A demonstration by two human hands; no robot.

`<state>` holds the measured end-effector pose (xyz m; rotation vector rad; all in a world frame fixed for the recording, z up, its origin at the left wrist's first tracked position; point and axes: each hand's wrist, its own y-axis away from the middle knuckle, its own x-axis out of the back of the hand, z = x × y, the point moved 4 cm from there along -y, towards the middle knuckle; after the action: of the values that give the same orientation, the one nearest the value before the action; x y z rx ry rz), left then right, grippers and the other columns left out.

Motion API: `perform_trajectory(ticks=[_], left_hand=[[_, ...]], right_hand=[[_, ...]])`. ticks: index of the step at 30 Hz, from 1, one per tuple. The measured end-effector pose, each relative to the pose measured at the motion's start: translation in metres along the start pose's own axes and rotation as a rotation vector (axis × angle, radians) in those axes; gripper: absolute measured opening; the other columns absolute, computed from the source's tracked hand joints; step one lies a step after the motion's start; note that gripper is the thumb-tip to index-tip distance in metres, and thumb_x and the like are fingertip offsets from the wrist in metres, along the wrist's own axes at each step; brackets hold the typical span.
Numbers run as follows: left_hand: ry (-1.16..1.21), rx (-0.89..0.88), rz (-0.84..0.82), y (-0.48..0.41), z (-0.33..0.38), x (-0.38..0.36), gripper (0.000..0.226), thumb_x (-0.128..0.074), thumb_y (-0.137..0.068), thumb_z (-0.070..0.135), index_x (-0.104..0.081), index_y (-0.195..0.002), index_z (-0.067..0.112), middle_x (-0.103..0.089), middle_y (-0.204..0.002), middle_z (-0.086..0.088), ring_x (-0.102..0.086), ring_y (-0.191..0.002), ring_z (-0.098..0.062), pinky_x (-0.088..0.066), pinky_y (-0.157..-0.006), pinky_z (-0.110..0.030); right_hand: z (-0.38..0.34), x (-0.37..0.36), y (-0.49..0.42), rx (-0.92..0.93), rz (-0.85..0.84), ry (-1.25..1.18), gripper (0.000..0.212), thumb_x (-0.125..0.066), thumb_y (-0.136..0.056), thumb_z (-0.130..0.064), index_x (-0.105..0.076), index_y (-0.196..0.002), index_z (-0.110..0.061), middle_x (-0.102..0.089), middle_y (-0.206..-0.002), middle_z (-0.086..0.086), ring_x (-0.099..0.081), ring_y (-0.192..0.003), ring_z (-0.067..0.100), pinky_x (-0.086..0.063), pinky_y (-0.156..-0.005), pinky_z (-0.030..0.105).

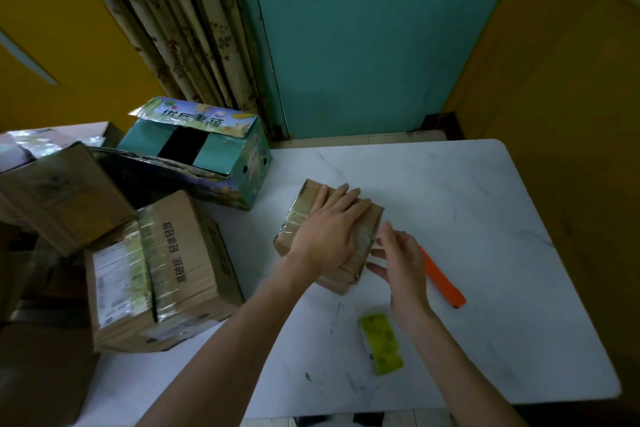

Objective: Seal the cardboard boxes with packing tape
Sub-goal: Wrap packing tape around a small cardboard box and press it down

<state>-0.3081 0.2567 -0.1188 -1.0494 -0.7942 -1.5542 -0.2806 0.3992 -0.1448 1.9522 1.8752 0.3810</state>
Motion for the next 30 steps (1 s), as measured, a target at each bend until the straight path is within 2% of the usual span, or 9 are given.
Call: perform_trajectory(ticks=[4, 7, 10, 12, 15, 17, 19, 22, 30], left_hand=[[0.081, 0.020, 0.046, 0.001, 0.001, -0.002, 0.046, -0.048, -0.101, 0.015, -0.050, -0.147, 0.011, -0.040, -0.158, -0.012, -0.021, -0.154, -0.030, 0.002, -0.126, -0.035], [0.097, 0.056, 0.063, 0.000, -0.001, -0.003, 0.042, -0.051, -0.103, 0.022, -0.054, -0.142, 0.007, -0.043, -0.156, -0.014, -0.024, -0.152, -0.030, 0.004, -0.124, -0.028], [0.083, 0.080, 0.043, 0.000, 0.001, -0.001, 0.049, -0.054, -0.103, 0.036, -0.054, -0.143, 0.008, -0.042, -0.157, -0.013, -0.021, -0.153, -0.028, 0.005, -0.123, -0.028], [-0.006, 0.154, 0.096, 0.003, 0.001, -0.002, 0.052, -0.055, -0.099, 0.047, -0.059, -0.138, 0.013, -0.043, -0.156, -0.014, -0.022, -0.152, -0.033, 0.003, -0.125, -0.042], [-0.114, 0.490, 0.179, 0.010, -0.006, 0.005, 0.054, -0.042, -0.096, 0.056, -0.051, -0.142, 0.028, -0.027, -0.164, -0.013, -0.019, -0.151, -0.043, -0.008, -0.117, -0.066], [-0.070, 0.625, 0.140, 0.011, -0.012, 0.005, 0.056, -0.035, -0.099, 0.055, -0.035, -0.150, 0.031, -0.014, -0.167, -0.012, -0.022, -0.147, -0.043, -0.027, -0.110, -0.063], [-0.084, 0.621, 0.122, 0.010, -0.012, 0.005, 0.058, -0.033, -0.100, 0.056, -0.030, -0.152, 0.032, -0.011, -0.167, -0.013, -0.030, -0.141, -0.041, -0.036, -0.102, -0.055], [-0.073, 0.625, 0.106, 0.006, -0.013, 0.006, 0.058, -0.032, -0.100, 0.055, -0.030, -0.153, 0.031, -0.011, -0.167, -0.014, -0.033, -0.138, -0.041, -0.037, -0.100, -0.054], [0.023, 0.649, 0.069, 0.019, -0.025, 0.010, 0.063, -0.033, -0.097, 0.068, -0.024, -0.153, 0.040, -0.008, -0.167, -0.010, -0.039, -0.136, -0.041, -0.047, -0.096, -0.051]], right_hand=[[-0.001, -0.027, -0.004, 0.013, 0.008, 0.070, 0.039, -0.054, -0.097, -0.047, -0.046, -0.130, -0.027, -0.057, -0.125, -0.008, -0.058, -0.098, -0.001, -0.050, -0.082, 0.022], [0.010, -0.043, -0.007, 0.010, -0.017, 0.142, 0.039, -0.036, -0.106, -0.042, -0.045, -0.138, -0.021, -0.057, -0.136, 0.003, -0.059, -0.110, 0.013, -0.047, -0.077, 0.012], [0.024, -0.045, -0.014, -0.086, -0.032, 0.105, 0.056, -0.033, -0.104, -0.050, -0.038, -0.150, -0.021, -0.052, -0.143, 0.004, -0.055, -0.124, 0.020, -0.049, -0.095, 0.027], [0.029, -0.042, -0.016, -0.137, -0.062, 0.084, 0.063, -0.035, -0.097, -0.064, -0.046, -0.146, -0.025, -0.057, -0.139, 0.003, -0.058, -0.121, 0.018, -0.048, -0.104, 0.039], [0.029, -0.041, -0.012, -0.202, -0.161, -0.017, 0.063, -0.030, -0.094, -0.070, -0.060, -0.131, -0.029, -0.068, -0.123, 0.001, -0.068, -0.106, 0.011, -0.056, -0.087, 0.029], [0.030, -0.040, -0.011, -0.216, -0.239, -0.047, 0.059, -0.023, -0.098, -0.065, -0.058, -0.131, -0.031, -0.069, -0.121, -0.002, -0.069, -0.103, 0.007, -0.056, -0.076, 0.020], [0.030, -0.041, -0.013, -0.208, -0.257, -0.041, 0.063, -0.022, -0.098, -0.064, -0.055, -0.137, -0.028, -0.067, -0.127, 0.000, -0.067, -0.107, 0.009, -0.055, -0.078, 0.021], [0.027, -0.044, -0.018, -0.207, -0.258, 0.003, 0.066, -0.020, -0.100, -0.062, -0.051, -0.142, -0.022, -0.065, -0.129, 0.004, -0.066, -0.108, 0.013, -0.056, -0.078, 0.023], [0.025, -0.037, -0.020, -0.220, -0.261, 0.021, 0.067, -0.014, -0.097, -0.067, -0.059, -0.130, -0.031, -0.070, -0.114, -0.005, -0.068, -0.098, 0.005, -0.054, -0.075, 0.021]])
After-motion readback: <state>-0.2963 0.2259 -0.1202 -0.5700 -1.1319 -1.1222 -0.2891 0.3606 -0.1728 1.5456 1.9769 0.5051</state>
